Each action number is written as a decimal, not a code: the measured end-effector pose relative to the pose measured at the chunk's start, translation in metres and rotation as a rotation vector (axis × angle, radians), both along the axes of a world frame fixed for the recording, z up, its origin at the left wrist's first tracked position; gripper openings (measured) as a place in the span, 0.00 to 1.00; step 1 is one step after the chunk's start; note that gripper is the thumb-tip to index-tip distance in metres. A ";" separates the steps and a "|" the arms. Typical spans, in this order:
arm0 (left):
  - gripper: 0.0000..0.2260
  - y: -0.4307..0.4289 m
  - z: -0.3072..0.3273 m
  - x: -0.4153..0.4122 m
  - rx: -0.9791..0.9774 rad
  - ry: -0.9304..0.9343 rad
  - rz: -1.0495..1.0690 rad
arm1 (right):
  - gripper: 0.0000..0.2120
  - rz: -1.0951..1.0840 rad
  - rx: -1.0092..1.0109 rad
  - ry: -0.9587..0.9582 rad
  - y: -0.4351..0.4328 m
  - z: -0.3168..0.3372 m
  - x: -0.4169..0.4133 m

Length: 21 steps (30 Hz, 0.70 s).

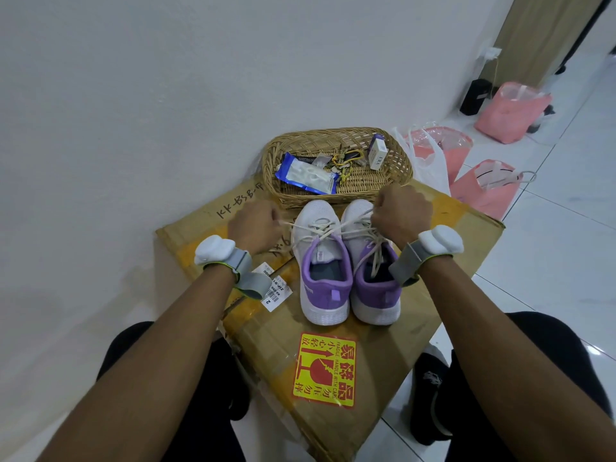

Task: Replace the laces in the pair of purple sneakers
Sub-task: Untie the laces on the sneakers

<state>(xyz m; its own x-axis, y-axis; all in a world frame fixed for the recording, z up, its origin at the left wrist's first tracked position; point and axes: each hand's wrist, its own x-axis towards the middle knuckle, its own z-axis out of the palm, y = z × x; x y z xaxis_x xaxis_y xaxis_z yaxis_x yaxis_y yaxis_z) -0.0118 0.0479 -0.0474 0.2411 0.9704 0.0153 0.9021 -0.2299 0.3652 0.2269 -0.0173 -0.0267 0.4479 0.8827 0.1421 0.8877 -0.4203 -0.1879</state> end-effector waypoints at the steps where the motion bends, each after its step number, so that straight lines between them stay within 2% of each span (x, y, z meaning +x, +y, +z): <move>1: 0.04 0.003 -0.001 -0.004 0.021 0.066 0.083 | 0.08 -0.052 -0.018 -0.040 0.001 -0.002 0.002; 3: 0.08 0.008 -0.005 -0.011 0.004 0.074 0.099 | 0.12 0.033 -0.024 -0.072 0.003 -0.009 0.004; 6: 0.15 0.009 -0.006 -0.008 -0.008 -0.076 -0.065 | 0.22 0.384 -0.011 0.059 0.006 -0.016 0.003; 8: 0.15 -0.001 0.004 0.000 -0.133 -0.262 -0.182 | 0.20 0.564 -0.048 0.227 0.007 -0.014 -0.003; 10: 0.17 -0.012 0.013 0.007 -0.362 -0.364 -0.287 | 0.10 0.609 -0.103 0.297 0.009 -0.014 -0.007; 13: 0.19 -0.018 0.011 0.009 -0.474 -0.351 -0.364 | 0.04 0.494 -0.045 0.229 0.006 -0.015 -0.007; 16: 0.17 -0.017 0.008 0.009 -0.420 -0.345 -0.338 | 0.09 0.097 0.100 0.028 0.003 -0.007 -0.002; 18: 0.16 -0.018 0.010 0.010 -0.435 -0.363 -0.331 | 0.08 -0.122 0.126 0.004 0.002 -0.002 0.002; 21: 0.16 -0.018 0.011 0.010 -0.472 -0.416 -0.290 | 0.06 -0.224 0.084 0.026 0.007 -0.002 0.004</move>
